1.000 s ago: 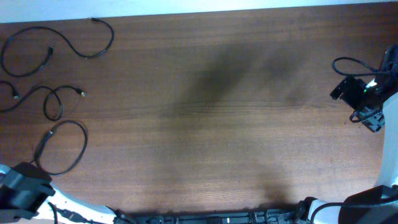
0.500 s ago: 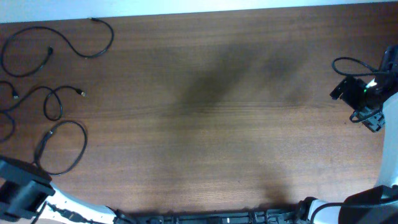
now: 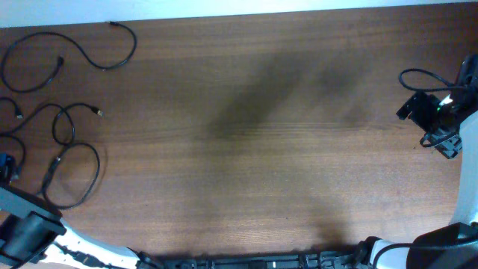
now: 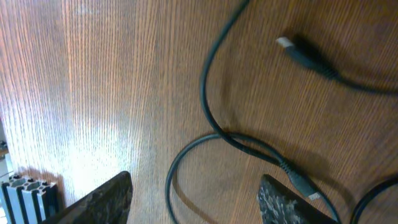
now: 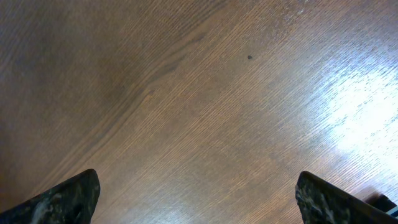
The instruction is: Untangle cables
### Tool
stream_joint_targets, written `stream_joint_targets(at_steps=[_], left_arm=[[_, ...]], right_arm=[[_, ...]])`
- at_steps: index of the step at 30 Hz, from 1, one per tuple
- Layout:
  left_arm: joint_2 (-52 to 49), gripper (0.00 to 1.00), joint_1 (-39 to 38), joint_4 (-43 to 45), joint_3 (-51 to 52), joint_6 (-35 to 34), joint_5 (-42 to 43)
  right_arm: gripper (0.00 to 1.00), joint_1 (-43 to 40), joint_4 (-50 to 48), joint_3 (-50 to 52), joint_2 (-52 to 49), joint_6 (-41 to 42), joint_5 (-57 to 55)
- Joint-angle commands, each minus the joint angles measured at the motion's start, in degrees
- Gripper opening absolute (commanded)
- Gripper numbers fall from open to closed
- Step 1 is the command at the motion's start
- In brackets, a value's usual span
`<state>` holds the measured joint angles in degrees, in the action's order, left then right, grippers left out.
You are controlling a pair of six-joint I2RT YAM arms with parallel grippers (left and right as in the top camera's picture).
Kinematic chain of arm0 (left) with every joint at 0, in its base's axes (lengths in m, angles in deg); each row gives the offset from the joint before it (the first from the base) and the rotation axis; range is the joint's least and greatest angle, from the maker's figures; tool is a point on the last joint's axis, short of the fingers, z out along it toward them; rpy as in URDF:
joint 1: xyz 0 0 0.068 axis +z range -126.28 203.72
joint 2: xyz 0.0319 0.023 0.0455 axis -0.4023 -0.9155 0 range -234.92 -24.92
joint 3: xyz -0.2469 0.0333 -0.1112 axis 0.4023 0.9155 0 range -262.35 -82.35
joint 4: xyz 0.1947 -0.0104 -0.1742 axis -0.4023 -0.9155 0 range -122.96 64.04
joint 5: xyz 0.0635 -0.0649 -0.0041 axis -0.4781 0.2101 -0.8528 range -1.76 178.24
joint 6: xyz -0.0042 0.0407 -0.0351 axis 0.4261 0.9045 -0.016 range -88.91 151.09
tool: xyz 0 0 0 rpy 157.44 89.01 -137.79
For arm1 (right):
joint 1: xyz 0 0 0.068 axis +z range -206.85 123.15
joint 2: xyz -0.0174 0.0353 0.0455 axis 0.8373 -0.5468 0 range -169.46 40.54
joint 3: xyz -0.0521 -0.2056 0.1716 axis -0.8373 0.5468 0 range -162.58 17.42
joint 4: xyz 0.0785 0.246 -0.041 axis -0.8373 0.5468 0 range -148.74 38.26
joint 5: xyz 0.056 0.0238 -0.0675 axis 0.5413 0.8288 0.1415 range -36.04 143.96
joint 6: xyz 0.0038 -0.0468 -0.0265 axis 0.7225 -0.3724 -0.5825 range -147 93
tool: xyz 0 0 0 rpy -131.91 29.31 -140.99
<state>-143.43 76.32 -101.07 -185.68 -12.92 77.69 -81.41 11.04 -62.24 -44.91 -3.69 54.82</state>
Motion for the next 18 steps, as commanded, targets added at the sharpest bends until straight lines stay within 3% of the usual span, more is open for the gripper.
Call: stream_joint_targets(at_steps=[1, 8, 10, 12, 14, 16, 18], left_arm=[[0.24, 0.67, 0.5, 0.7, 0.5, -0.09, -1.18], [0.24, 0.64, -0.5, 0.98, 3.28, 13.53, 11.69], [0.24, 0.54, -1.66, 3.08, 6.56, 13.51, 11.85], [0.24, 0.52, -2.93, 7.32, 10.19, 13.53, 12.79], [0.22, 0.41, -3.98, 13.2, 13.11, 13.53, 16.57], [0.22, 0.48, -5.68, 21.99, 15.76, 13.53, 22.43], [0.22, 0.53, -7.37, 25.83, 16.33, 13.51, 22.1]], right_arm=[[0.98, -0.22, -0.15, -0.66, 0.09, -0.39, -0.72], [0.98, -0.22, -0.17, -0.66, 0.09, -0.39, -0.7], [0.98, -0.22, -0.15, -0.66, 0.09, -0.39, -0.72], [0.98, -0.22, -0.15, -0.66, 0.09, -0.39, -0.7], [0.98, -0.22, -0.15, -0.66, 0.09, -0.39, -0.72], [0.98, -0.22, -0.15, -0.66, 0.09, -0.39, -0.7], [0.98, -0.22, -0.15, -0.66, 0.09, -0.39, -0.72]])
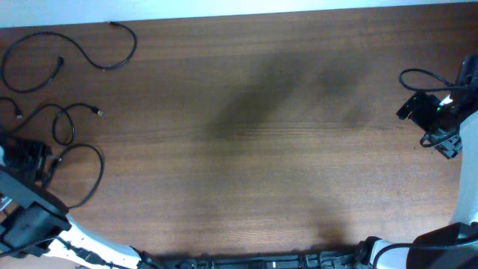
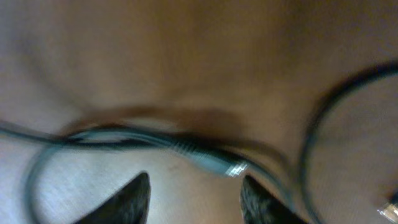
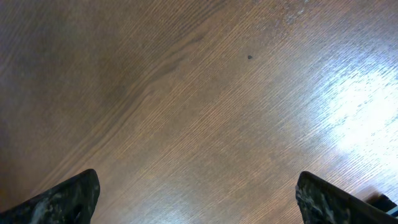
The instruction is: Untangle cables
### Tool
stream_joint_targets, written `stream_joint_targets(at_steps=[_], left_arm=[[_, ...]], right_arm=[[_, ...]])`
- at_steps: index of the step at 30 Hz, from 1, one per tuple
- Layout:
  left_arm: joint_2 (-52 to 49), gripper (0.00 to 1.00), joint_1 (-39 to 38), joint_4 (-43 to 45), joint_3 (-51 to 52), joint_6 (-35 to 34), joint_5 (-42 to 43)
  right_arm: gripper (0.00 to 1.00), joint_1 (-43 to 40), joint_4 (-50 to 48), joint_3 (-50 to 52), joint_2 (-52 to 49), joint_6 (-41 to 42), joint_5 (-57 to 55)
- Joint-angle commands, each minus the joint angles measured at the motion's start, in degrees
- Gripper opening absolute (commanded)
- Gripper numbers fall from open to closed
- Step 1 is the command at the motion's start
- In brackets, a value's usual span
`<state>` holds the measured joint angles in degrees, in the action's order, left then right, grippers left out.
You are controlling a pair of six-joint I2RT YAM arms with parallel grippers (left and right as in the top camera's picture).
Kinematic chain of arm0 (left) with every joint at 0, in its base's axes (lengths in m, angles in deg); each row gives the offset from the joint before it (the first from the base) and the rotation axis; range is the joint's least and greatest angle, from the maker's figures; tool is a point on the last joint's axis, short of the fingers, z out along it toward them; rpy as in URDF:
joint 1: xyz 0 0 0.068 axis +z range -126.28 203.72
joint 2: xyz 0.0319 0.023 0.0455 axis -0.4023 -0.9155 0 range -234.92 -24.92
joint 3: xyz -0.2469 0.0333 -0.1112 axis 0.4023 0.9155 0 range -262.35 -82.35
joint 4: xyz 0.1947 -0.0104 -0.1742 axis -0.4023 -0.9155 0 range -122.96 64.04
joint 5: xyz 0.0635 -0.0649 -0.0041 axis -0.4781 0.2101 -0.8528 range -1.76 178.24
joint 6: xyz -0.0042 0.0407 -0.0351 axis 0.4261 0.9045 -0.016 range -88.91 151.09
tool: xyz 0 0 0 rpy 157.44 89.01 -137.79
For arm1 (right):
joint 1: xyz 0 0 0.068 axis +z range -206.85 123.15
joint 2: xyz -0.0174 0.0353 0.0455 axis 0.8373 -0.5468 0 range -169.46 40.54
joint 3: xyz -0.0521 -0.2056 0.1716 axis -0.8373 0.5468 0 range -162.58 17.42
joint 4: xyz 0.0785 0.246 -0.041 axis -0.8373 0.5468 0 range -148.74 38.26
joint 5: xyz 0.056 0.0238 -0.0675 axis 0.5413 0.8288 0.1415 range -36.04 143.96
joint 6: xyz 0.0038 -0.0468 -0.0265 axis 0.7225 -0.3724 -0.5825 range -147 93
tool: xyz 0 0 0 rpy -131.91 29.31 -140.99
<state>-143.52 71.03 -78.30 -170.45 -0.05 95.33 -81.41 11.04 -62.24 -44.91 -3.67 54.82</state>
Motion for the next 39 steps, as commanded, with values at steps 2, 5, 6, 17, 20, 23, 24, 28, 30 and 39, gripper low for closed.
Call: stream_joint_targets(at_steps=[2, 5, 6, 17, 20, 23, 24, 28, 30, 39], left_arm=[[0.31, 0.52, -3.72, 5.88, 1.09, 0.63, 4.04], [0.31, 0.44, -5.88, 8.2, 1.11, 0.59, 3.82], [0.31, 0.42, -6.45, 8.57, 1.11, 0.59, 3.41], [-3.32, 0.33, -11.23, 9.31, 1.11, 0.87, 3.13], [-3.52, 0.27, -12.79, 10.27, 1.07, 2.03, 5.75], [-3.52, 0.34, -14.21, 10.78, 0.92, 4.26, 10.29], [-3.52, 0.33, -14.4, 10.75, 0.52, 4.26, 10.29], [-3.28, 0.36, -14.4, 8.66, -4.39, 5.25, 10.29], [-3.19, 0.47, -14.14, 4.68, -9.7, 6.93, 9.51], [-3.21, 0.4, -8.26, 0.22, -15.13, 6.8, -7.32]], right_arm=[[0.98, -0.22, -0.15, -0.66, 0.09, -0.42, -0.7], [0.98, -0.22, -0.15, -0.66, 0.09, -0.42, -0.72], [0.98, -0.22, -0.15, -0.66, 0.09, -0.42, -0.7], [0.98, -0.22, -0.15, -0.66, 0.09, -0.42, -0.72], [0.98, -0.22, -0.15, -0.66, 0.09, -0.42, -0.72], [0.98, -0.22, -0.15, -0.66, 0.09, -0.42, -0.72], [0.98, -0.22, -0.15, -0.66, 0.09, -0.42, -0.72], [0.98, -0.22, -0.15, -0.66, 0.09, -0.42, -0.72], [0.98, -0.22, -0.15, -0.66, 0.09, -0.42, -0.7], [0.98, -0.22, -0.15, -0.66, 0.09, -0.42, -0.7]])
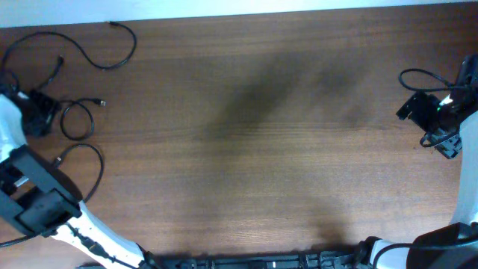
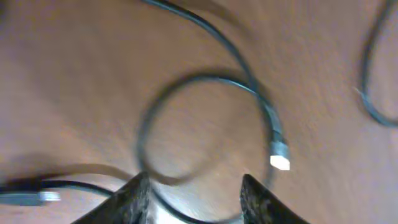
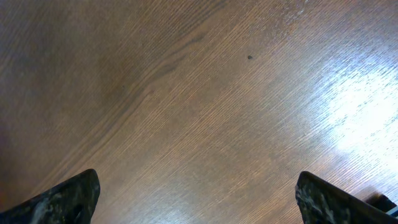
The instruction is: Untangle cables
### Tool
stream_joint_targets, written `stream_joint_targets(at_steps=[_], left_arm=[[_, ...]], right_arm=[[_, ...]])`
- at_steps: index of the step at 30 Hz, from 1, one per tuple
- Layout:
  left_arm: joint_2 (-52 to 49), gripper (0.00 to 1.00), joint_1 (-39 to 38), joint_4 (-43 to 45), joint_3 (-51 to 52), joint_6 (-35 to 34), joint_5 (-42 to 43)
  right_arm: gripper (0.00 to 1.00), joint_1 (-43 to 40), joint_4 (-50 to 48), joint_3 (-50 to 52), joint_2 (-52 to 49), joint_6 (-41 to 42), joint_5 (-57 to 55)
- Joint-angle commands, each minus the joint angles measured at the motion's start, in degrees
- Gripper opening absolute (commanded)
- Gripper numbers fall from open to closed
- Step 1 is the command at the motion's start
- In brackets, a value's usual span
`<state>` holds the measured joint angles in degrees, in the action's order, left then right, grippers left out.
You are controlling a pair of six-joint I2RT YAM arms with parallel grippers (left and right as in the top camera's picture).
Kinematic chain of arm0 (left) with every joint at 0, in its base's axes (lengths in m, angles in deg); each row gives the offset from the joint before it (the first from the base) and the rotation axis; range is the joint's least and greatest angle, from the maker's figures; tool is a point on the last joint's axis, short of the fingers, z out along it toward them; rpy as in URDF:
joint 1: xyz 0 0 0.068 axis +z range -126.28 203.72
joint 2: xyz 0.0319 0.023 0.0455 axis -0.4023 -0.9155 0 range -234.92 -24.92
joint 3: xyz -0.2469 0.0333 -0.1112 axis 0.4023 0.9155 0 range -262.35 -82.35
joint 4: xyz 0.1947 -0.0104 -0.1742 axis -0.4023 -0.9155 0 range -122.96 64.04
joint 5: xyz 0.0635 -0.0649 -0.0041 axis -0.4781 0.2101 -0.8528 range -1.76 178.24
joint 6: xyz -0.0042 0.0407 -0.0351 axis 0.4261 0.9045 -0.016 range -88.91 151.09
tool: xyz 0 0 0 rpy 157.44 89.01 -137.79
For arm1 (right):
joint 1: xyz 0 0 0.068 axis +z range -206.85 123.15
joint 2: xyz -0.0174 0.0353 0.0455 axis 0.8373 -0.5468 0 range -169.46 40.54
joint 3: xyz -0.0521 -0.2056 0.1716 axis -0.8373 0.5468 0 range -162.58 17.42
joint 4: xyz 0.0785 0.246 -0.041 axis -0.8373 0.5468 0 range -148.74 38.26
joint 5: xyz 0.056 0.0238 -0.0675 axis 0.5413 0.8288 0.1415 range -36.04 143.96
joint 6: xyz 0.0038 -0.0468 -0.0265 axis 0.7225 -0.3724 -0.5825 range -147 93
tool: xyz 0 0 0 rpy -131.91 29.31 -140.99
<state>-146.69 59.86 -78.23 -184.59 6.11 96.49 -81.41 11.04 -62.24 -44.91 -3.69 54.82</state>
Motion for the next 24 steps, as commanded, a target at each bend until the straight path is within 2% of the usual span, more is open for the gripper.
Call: stream_joint_targets(at_steps=[1, 3, 4, 7, 8, 11, 13, 24], left_arm=[[-0.07, 0.36, 3.78, 0.39, -0.96, 0.63, -9.7], [-0.35, 0.05, 5.55, 1.22, -0.87, 0.66, -9.99], [-0.52, 0.0, 5.86, 2.16, -0.87, 0.66, -9.99], [-1.7, 0.0, 5.79, 7.34, -0.87, 0.63, -9.44], [-2.6, 0.0, 5.46, 11.67, -0.87, 0.61, -8.02], [-3.96, 0.0, 5.38, 15.32, -0.87, 0.61, -9.31], [-5.11, 0.0, 5.51, 16.46, -0.87, 0.13, -11.65], [-12.37, 0.0, 6.32, 19.69, -0.87, 0.15, -11.8]], right_arm=[[0.99, -0.22, -0.15, -0.66, 0.09, -0.39, -0.72], [0.98, -0.22, -0.15, -0.66, 0.09, -0.39, -0.7], [0.98, -0.22, -0.15, -0.66, 0.09, -0.39, -0.72], [0.98, -0.22, -0.17, -0.66, 0.09, -0.39, -0.72], [0.98, -0.22, -0.15, -0.66, 0.09, -0.39, -0.72], [0.98, -0.22, -0.15, -0.66, 0.09, -0.39, -0.72], [0.98, -0.22, -0.17, -0.66, 0.09, -0.39, -0.7], [0.99, -0.22, -0.15, -0.66, 0.09, -0.39, -0.72]])
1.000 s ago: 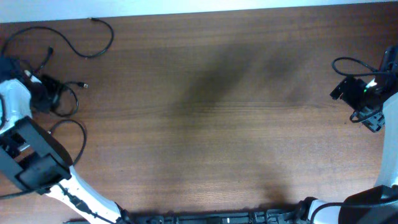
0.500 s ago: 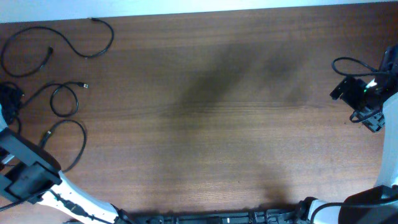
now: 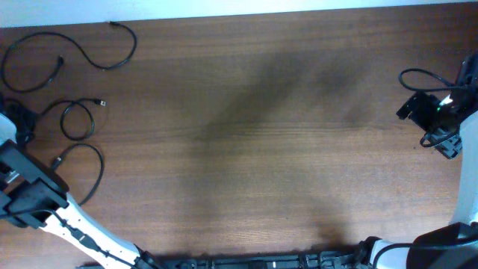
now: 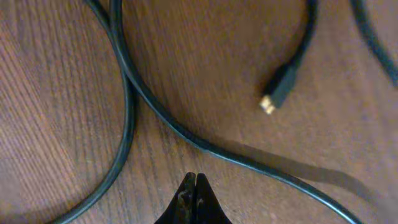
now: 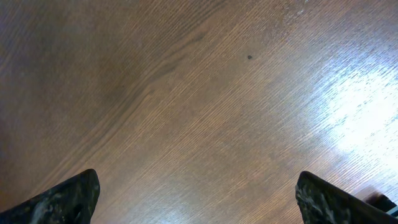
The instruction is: Untangle cables
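Three black cables lie at the table's far left: a long one at the back, one with a small round loop and a plug, and one with a big loop nearer the front. My left gripper is at the left edge beside the small loop. In the left wrist view it is shut, tips together just short of a cable strand, nothing visibly pinched. A gold-tipped plug lies beyond. My right gripper is open over bare wood at the far right.
A second strand curves along the left of the left wrist view, close to the first. The table's left edge is right by the left arm. A black lead loops off the right arm.
My left gripper was open over the small round loop; now it is shut and sits a little further left, at the table's edge. The cables and the right arm look unmoved.
My left gripper was first open at the front left by the big loop, then over that cable's plug. Later it stood further back beside the small loop, which had become rounder and shifted slightly. Now it is shut there. The right gripper stayed open and still.
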### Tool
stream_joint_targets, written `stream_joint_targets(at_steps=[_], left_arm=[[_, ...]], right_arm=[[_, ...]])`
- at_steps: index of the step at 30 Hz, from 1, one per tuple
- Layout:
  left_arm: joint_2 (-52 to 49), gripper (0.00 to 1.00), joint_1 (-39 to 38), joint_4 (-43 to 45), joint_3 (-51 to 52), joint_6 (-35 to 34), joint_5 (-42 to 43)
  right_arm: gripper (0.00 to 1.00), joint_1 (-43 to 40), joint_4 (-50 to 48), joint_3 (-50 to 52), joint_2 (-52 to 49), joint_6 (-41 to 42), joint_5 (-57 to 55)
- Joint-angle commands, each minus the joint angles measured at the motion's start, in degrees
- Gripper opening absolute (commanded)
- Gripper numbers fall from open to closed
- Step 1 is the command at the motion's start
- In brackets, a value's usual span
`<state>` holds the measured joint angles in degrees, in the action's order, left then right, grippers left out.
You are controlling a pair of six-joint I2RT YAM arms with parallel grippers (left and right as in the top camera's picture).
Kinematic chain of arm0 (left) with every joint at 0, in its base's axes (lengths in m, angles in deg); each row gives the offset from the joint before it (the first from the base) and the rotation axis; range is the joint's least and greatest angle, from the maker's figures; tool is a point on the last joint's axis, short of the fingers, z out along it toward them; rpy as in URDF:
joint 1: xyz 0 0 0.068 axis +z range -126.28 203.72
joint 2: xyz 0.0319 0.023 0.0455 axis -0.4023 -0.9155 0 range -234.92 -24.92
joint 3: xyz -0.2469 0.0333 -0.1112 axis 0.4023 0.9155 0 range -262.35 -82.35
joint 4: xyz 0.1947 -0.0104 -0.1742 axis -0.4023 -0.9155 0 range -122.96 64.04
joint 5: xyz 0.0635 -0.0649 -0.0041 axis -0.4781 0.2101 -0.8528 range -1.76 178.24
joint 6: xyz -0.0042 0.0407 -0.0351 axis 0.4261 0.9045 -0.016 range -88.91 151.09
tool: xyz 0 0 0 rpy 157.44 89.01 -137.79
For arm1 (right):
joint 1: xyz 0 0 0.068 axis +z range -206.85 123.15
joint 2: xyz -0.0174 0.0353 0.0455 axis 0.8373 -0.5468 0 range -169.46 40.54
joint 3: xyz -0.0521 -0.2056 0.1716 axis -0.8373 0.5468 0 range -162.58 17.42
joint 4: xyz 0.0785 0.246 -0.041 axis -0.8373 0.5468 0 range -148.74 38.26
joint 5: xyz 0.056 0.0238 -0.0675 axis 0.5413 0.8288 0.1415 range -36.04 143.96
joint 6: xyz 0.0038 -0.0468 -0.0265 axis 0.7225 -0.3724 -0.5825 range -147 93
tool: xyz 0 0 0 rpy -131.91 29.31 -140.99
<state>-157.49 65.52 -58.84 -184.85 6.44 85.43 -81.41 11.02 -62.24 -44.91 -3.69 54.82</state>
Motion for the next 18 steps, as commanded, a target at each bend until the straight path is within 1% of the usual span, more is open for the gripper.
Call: stream_joint_targets(at_steps=[1, 3, 18], left_arm=[[-1.68, 0.0, 0.79, 0.31, -0.61, -0.44, -1.68], [-1.68, 0.0, 1.18, 1.09, -0.61, -1.6, -3.04], [-6.1, 0.0, 1.66, 3.78, -0.61, -1.57, -2.97]], right_arm=[[0.98, -0.22, -0.13, -0.66, 0.09, -0.39, -0.72], [0.98, -0.22, -0.13, -0.66, 0.09, -0.39, -0.72], [0.98, -0.22, -0.13, -0.66, 0.09, -0.39, -0.72]])
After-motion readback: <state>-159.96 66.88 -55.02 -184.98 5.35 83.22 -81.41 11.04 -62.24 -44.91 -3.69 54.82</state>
